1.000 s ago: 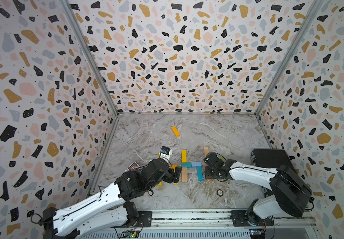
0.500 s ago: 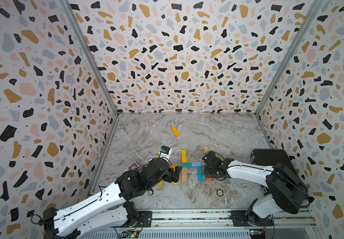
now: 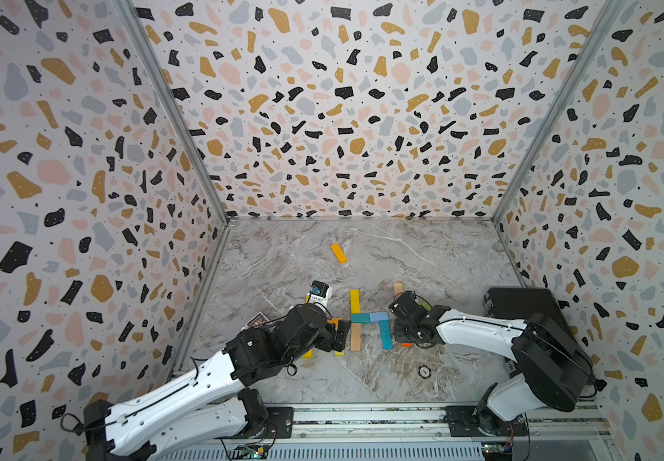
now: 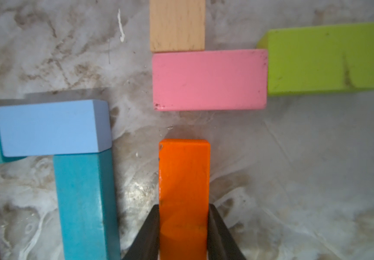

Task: Assemble the letter h with building blocks
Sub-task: Assemble the building block at the center of the board.

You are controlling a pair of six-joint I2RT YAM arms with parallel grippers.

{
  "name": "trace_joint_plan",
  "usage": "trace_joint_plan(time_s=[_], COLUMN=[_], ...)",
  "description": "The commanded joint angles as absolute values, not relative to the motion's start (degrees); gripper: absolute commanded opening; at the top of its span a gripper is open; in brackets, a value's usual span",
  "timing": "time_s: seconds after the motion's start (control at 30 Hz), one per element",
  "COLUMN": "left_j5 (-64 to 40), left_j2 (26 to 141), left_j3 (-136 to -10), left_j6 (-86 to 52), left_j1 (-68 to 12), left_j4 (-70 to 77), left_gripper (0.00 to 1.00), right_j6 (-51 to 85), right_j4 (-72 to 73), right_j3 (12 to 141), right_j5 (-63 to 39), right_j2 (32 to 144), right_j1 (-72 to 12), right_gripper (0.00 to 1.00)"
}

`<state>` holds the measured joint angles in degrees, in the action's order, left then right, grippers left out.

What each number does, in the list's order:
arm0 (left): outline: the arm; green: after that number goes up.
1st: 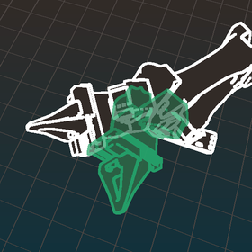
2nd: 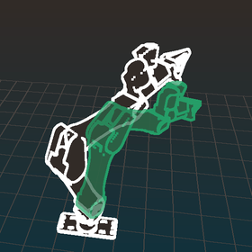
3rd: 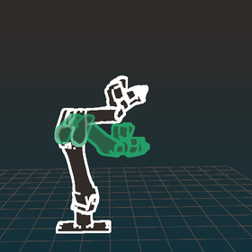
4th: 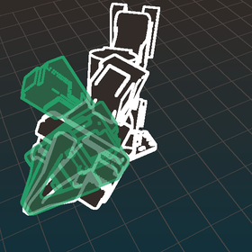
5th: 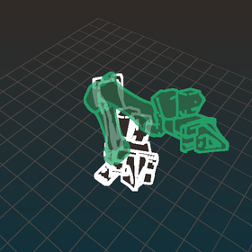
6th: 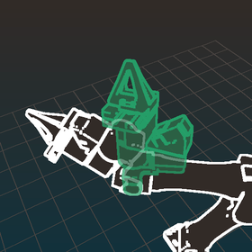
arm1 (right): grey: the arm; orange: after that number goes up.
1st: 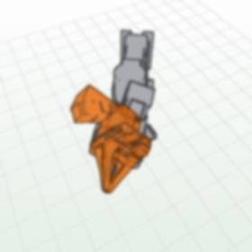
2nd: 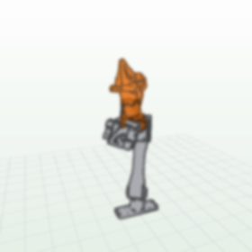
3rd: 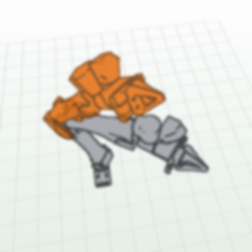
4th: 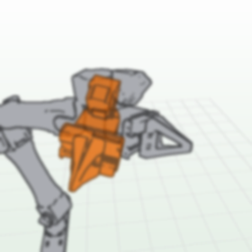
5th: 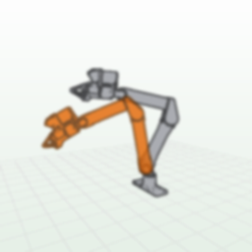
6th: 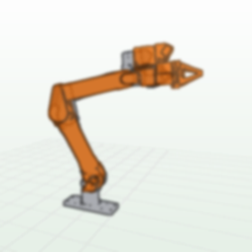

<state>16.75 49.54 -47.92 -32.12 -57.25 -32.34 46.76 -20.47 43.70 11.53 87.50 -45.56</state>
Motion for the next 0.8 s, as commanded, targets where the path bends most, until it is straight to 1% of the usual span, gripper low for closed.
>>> trace_joint_plan(time_s=[0.0,0.77], left_j5=[16.1,15.64], left_j2=[49.91,51.82], left_j3=[-48.42,-50.12], left_j6=[-31.52,-32.58], left_j1=[-56.83,-56.34], left_j4=[-31.9,-33.12], left_gripper=[0.99,0.99], right_j6=[47.61,44.82], right_j4=[-23.03,-21.04], right_j3=[45.61,45.88], right_j5=[13.83,13.06], right_j2=[88.2,88.72], right_j1=[-45.68,-45.39], right_gripper=[0.34,0.36])
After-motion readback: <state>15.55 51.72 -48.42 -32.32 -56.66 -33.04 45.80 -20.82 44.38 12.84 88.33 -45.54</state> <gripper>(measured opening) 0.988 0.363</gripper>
